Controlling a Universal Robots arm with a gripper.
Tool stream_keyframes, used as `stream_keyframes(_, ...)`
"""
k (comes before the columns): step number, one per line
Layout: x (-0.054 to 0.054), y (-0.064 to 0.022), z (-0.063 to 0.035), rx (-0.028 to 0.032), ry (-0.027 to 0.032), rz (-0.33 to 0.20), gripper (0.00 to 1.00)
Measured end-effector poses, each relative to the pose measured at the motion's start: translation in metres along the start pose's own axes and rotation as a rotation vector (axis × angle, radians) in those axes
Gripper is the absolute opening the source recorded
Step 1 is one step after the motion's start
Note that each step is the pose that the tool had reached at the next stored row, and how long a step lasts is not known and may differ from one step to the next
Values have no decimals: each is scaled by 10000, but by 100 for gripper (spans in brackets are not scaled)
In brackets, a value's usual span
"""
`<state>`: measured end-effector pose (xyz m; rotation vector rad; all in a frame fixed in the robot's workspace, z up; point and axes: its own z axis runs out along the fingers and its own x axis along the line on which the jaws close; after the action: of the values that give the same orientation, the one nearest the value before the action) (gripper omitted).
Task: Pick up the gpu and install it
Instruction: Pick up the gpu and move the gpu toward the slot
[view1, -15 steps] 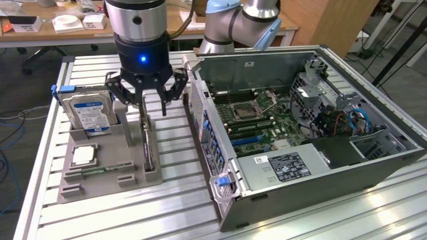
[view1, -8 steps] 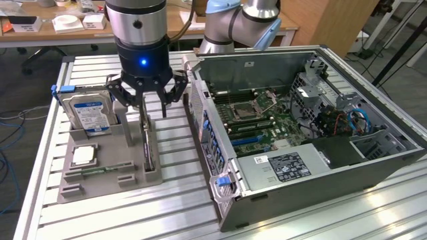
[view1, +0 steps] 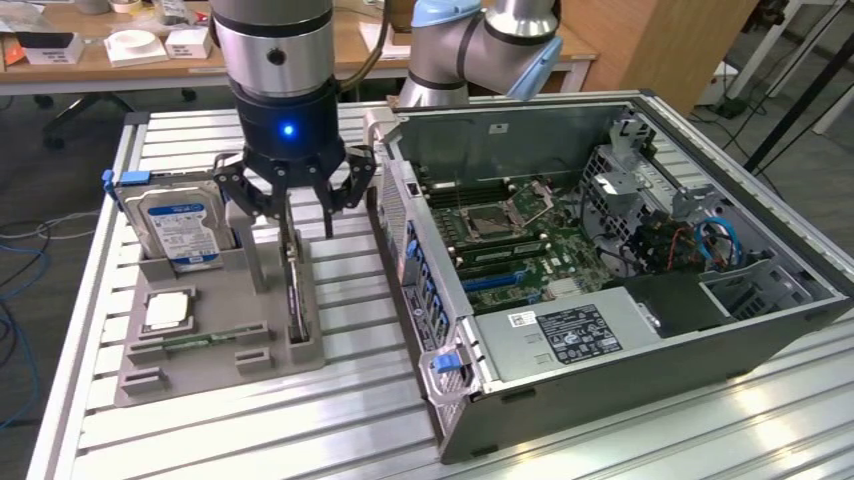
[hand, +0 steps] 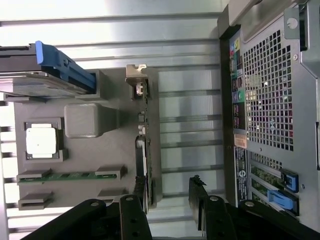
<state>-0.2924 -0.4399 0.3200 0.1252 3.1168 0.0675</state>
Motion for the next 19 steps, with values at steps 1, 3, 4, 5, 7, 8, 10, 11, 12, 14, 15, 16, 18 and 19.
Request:
stream_keyframes(1,0,0,6,0,-1,0,47)
stream_keyframes(3,1,-1,19,-1,-1,0,47)
stream_keyframes(4,4,-2,25,0,-1,1,47)
stream_keyframes(5,10,-2,30,1,0,2,47)
stream_keyframes(7,32,-4,39,0,-2,1,47)
stream_keyframes(8,46,-6,43,-1,-1,1,47)
stream_keyframes(10,74,-9,51,0,-1,0,47)
stream_keyframes(11,88,-10,55,0,0,0,47)
stream_keyframes(12,103,-11,59,0,0,0,47)
stream_keyframes(14,128,-13,69,0,-1,0,47)
stream_keyframes(15,139,-14,74,-1,-1,1,47)
stream_keyframes(16,148,-15,78,0,-1,1,47)
stream_keyframes(18,169,-18,87,1,-1,0,47)
stream_keyframes(19,179,-19,92,1,0,0,47)
